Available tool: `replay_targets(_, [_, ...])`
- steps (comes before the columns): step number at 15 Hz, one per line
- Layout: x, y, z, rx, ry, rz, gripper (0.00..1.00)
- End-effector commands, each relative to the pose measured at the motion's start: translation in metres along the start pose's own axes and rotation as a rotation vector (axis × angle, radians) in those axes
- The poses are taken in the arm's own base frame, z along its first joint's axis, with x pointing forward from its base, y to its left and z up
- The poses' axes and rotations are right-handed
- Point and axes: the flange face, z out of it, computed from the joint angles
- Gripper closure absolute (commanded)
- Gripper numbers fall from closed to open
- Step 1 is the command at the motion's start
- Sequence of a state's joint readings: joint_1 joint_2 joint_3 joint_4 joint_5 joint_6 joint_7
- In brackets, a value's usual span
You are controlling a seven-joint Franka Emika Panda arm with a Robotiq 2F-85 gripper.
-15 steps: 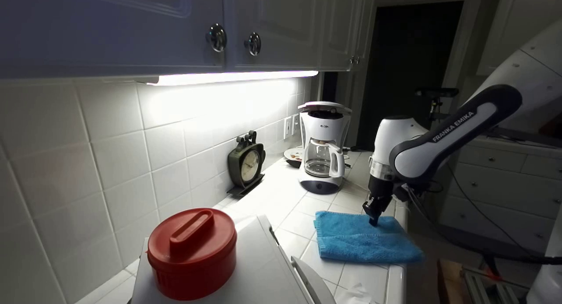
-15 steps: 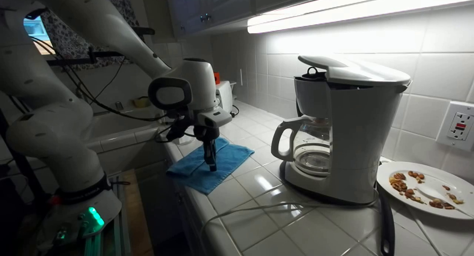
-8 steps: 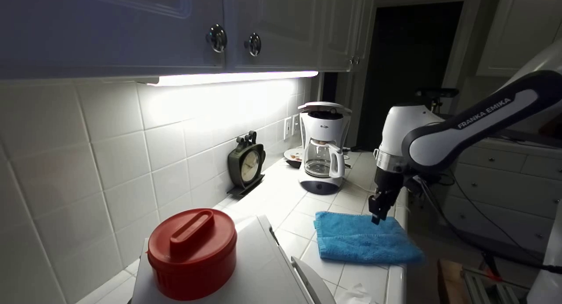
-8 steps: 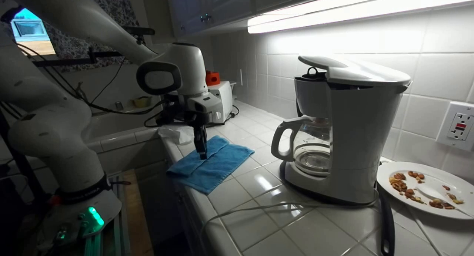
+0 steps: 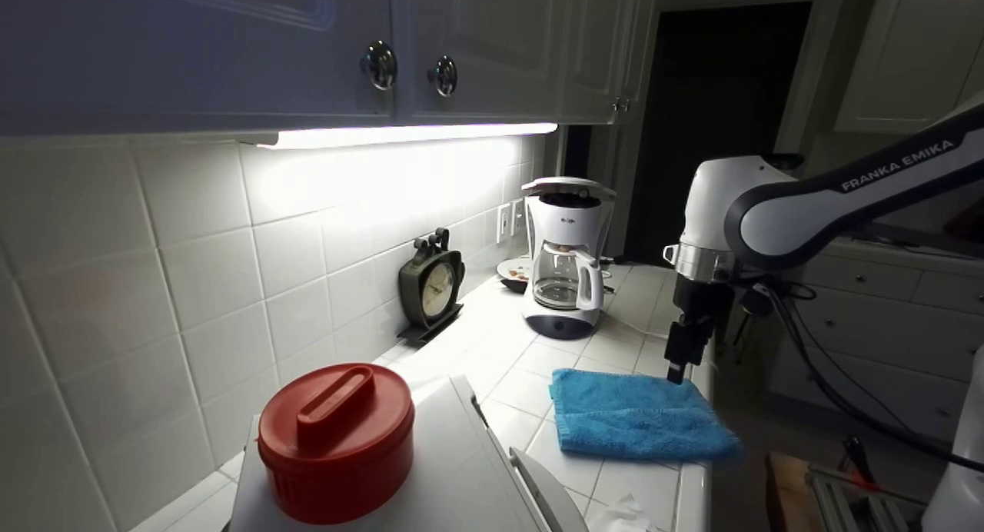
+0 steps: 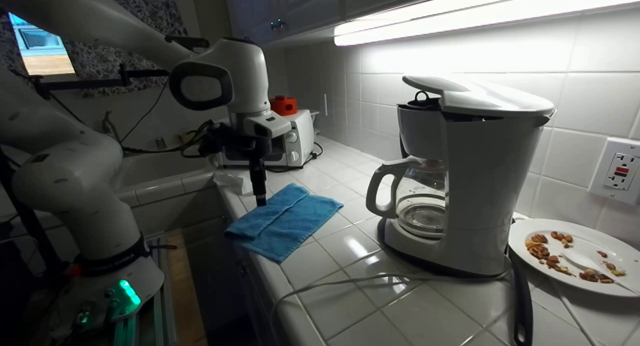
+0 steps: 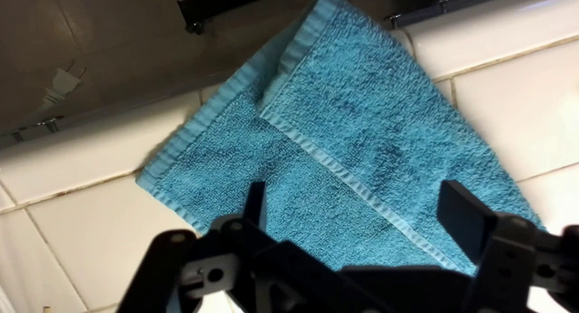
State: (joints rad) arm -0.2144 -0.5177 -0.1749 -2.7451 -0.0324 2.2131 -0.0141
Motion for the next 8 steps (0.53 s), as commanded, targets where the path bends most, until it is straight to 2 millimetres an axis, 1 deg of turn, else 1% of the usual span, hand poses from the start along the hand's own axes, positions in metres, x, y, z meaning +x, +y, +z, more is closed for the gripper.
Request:
replay_targets(1, [0.002,0.005,0.004,0.022,0.000,-0.067,0.00])
replay_targets(6, [0.011,0.014,0.016,0.088,0.033,-0.070,0.00])
replay_targets(8, [0.021,0.022,0.020,0.172,0.107,-0.035,0.00])
